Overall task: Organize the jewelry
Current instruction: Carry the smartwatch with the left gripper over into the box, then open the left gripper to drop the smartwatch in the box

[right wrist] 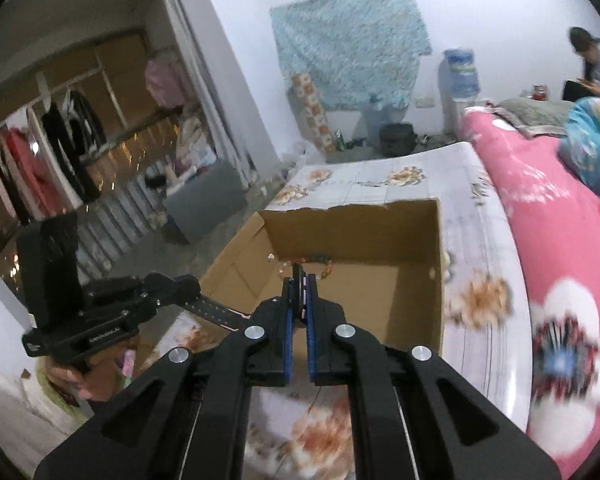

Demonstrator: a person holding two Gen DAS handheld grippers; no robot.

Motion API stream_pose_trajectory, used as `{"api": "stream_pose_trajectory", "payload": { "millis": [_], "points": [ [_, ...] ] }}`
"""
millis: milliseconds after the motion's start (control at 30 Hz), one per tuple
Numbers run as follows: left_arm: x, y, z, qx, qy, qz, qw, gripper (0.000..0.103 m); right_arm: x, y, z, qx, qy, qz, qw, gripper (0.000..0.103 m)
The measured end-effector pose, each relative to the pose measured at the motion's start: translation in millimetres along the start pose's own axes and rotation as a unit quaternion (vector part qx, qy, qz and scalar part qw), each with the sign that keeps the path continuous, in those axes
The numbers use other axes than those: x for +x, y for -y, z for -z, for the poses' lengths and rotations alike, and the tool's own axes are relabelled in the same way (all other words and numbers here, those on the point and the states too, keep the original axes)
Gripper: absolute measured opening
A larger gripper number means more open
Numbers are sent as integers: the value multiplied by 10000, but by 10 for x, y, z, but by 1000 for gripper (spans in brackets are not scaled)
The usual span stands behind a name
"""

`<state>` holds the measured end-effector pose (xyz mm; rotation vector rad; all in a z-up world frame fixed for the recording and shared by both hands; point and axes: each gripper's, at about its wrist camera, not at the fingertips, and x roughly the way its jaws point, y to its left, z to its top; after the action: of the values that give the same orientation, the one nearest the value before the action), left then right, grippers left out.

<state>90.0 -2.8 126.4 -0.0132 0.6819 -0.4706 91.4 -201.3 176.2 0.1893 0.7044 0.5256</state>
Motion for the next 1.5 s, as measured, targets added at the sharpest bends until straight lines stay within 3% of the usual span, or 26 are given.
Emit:
{"api": "stream_pose_trajectory", "payload": {
  "millis": [133, 233, 367, 467, 567, 700, 767, 800, 1000, 1133, 1267, 1367, 1500],
  "points": [
    [606, -312, -317, -309, -917, -163, 9952, 2, 668, 129, -357, -46, -878, 164, 9960, 6],
    [1160, -579, -440, -629, -1689, -229, 9834, 2, 1212, 189, -477, -285, -1515, 544, 9865, 6],
    [1629, -707, -446, -719, -2323, -296, 9695, 2, 1657, 209, -530, -658, -1943, 921, 9744, 6],
    [1932, -818, -373, -976, -2804, -341, 9543, 2, 1952, 326, -568, -705, -2256, 1052, 9659, 6],
    [2046, -921, -331, -1272, -3057, -299, 9431, 6, 2088, 429, -577, -666, -2412, 1263, 9599, 7],
    [2011, -959, -349, -1353, -2952, -305, 9453, 22, 2106, 550, -599, -617, -2381, 1414, 9589, 10],
    [1973, -963, -353, -1381, -2873, -288, 9474, 23, 2080, 579, -626, -592, -2316, 1444, 9602, 28],
    [1947, -964, -362, -1388, -2824, -295, 9487, 24, 2055, 601, -647, -574, -2244, 1466, 9617, 31],
    [1786, -973, -433, -1451, -2498, -296, 9569, 35, 1857, 620, -770, -594, -1803, 1400, 9718, 36],
    [1429, -884, -543, -1293, -1888, -173, 9733, 48, 1524, 559, -863, -541, -1338, 1199, 9822, 36],
    [873, -795, -571, -1072, -1134, 69, 9877, 68, 979, 487, -876, -379, -708, 948, 9923, 48],
    [358, -755, -476, -921, -557, 291, 9938, 80, 471, 409, -773, -244, -185, 813, 9962, 55],
    [-246, -724, -155, -704, 14, 362, 9969, 87, -206, 316, -422, -66, 477, 699, 9964, 70]
  ]
}}
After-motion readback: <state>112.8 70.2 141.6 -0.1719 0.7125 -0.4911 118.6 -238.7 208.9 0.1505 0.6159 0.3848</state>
